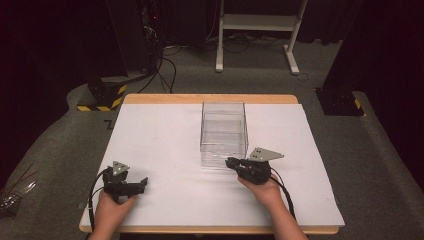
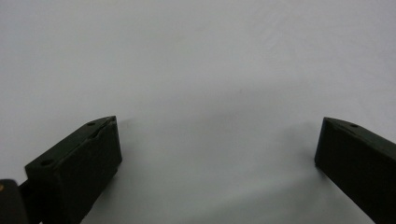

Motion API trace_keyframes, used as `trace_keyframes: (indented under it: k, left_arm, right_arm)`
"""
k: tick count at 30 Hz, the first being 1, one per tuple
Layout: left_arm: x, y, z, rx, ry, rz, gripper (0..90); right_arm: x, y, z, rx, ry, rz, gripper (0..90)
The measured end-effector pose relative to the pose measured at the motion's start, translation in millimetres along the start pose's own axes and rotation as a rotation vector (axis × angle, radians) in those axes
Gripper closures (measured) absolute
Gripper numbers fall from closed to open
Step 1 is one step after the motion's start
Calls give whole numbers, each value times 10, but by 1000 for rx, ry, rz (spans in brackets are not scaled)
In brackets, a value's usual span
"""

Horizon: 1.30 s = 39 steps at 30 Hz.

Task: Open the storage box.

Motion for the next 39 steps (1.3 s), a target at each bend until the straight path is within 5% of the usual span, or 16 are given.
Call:
trace_keyframes:
  k: [39]
  left_arm:
    - [-2, -1, -4, -1, -5, 1, 5]
  right_arm:
    - [-116, -254, 278, 52, -24, 0, 809]
Point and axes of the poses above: each handheld gripper's, and its own axes: y roughly forward along the jaws, x roughly out of its top, z roughly to its left, the point moved 7 cm from there along y, roughly forward along the jaws, and after that the axes turned 3 degrees about -y, right-handed, at the moved point
